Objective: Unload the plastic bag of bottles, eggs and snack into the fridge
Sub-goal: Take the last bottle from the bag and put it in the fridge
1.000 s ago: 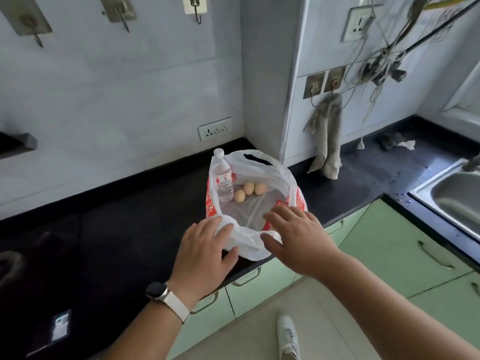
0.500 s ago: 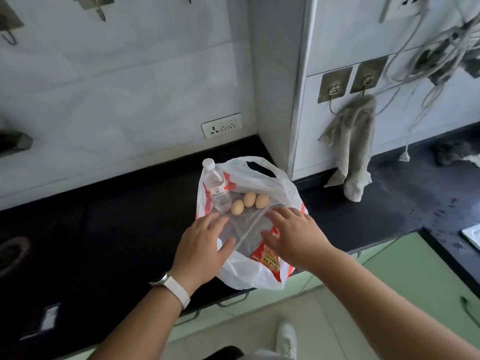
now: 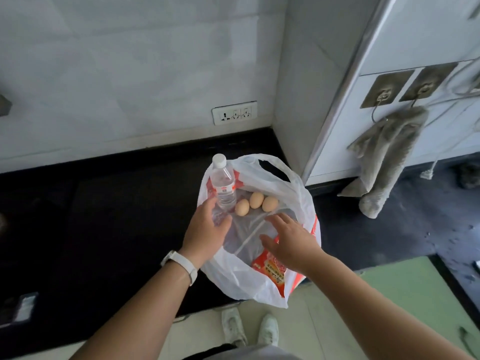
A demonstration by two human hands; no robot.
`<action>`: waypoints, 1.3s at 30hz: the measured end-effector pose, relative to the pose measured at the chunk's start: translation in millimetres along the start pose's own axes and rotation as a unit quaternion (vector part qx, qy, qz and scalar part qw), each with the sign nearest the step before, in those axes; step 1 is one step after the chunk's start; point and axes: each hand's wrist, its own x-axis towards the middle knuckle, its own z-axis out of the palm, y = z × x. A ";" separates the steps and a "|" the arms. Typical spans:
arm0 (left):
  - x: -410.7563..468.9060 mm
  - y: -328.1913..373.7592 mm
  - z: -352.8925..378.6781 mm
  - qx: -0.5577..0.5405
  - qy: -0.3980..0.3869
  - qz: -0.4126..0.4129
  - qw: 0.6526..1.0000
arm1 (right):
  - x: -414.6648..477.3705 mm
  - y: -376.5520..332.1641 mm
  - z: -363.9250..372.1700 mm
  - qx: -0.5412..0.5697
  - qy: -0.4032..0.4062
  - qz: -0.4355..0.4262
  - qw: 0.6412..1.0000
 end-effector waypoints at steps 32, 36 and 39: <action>115.9 -34.5 -6.7 -0.071 -0.058 0.044 0.995 | 151.9 -30.1 85.1 -0.024 -0.012 0.165 0.986; 110.5 -34.1 -10.4 -0.065 -0.054 0.032 0.996 | 156.1 -31.9 93.6 -0.060 -0.031 0.144 0.987; 105.3 -37.3 -13.9 -0.064 -0.059 0.030 0.996 | 154.1 -29.8 99.2 -0.067 -0.050 0.127 0.988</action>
